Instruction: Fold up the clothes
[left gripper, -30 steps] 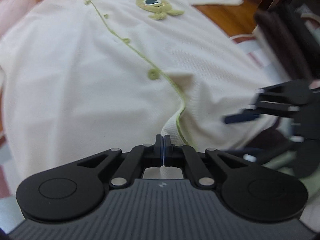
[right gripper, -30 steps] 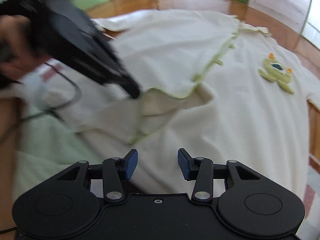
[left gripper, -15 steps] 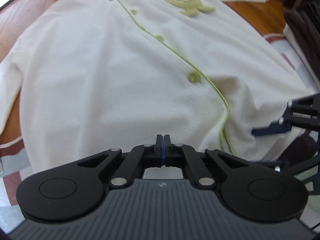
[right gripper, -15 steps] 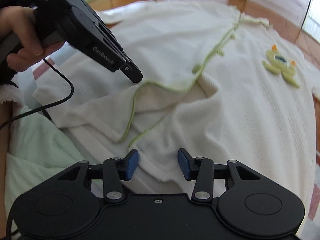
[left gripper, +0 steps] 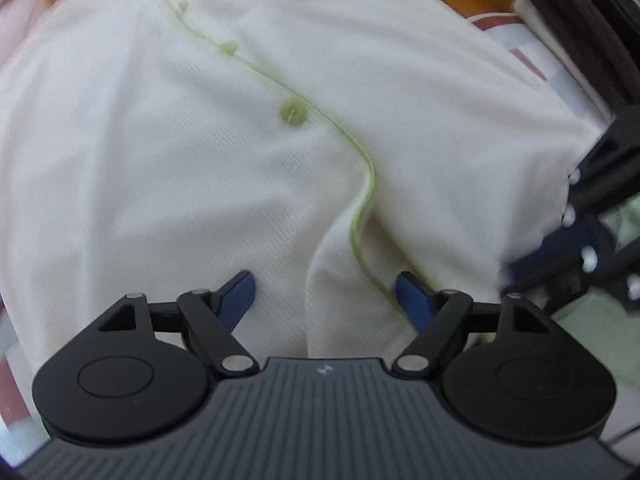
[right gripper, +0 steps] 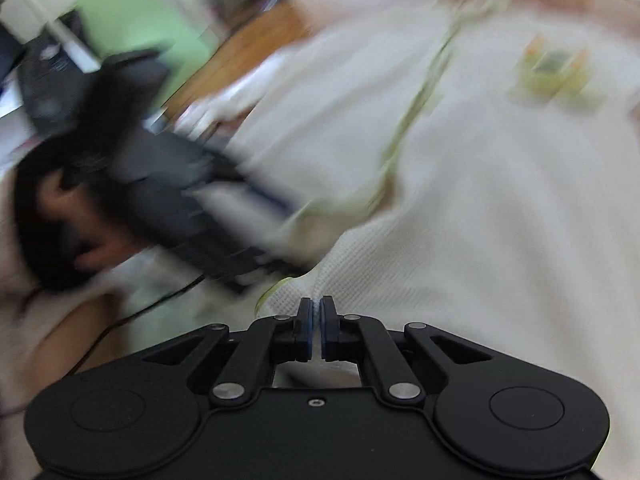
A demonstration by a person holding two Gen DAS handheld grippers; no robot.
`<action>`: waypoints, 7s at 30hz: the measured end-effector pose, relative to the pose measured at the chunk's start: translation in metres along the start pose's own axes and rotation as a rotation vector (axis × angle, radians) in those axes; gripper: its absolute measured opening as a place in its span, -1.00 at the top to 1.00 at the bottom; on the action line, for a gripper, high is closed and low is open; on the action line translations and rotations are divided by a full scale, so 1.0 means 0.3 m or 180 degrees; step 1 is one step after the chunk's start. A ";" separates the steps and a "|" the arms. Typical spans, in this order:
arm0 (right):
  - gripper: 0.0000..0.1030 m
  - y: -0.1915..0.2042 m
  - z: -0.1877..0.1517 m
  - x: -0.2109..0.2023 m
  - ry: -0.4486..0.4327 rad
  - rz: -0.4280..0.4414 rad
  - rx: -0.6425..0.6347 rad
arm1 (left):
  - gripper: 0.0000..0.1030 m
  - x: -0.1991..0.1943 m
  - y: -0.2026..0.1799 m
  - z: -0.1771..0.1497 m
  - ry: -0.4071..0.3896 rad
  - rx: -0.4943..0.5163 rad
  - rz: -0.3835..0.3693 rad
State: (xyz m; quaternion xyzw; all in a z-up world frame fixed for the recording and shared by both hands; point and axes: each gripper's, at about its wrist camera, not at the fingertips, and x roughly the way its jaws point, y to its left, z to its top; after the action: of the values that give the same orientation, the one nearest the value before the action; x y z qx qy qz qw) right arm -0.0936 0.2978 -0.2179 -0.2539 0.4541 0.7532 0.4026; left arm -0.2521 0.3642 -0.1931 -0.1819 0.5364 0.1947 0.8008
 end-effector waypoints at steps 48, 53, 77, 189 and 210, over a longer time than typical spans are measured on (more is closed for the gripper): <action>0.86 -0.252 -0.344 -0.333 -0.0655 -0.2473 0.1283 | -0.39 -0.080 0.198 -0.074 0.0059 -0.1110 -0.0297; 0.90 -0.259 -0.331 -0.357 -0.0691 -0.2507 0.1296 | -0.76 0.016 0.081 -0.036 0.0314 -0.0568 -0.0349; 0.12 -0.065 -0.123 -0.292 -0.0906 -0.0808 0.0897 | -0.59 -0.196 0.060 -0.051 -0.0322 -0.0551 -0.0083; -0.26 0.175 1.228 0.945 0.0310 -0.0045 -0.0846 | 0.77 -0.313 1.407 -0.467 -0.1881 -0.3747 0.3282; -0.31 0.130 1.283 0.919 0.0262 -0.0286 -0.1138 | -0.16 -0.416 1.348 -0.660 -0.2195 -0.4423 0.3625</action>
State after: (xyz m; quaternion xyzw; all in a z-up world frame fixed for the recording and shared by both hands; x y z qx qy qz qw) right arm -0.2836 0.7330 -0.2289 -0.3720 0.3174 0.7921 0.3654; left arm -0.6567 0.5976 -0.1815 -0.2607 0.0442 0.8713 0.4134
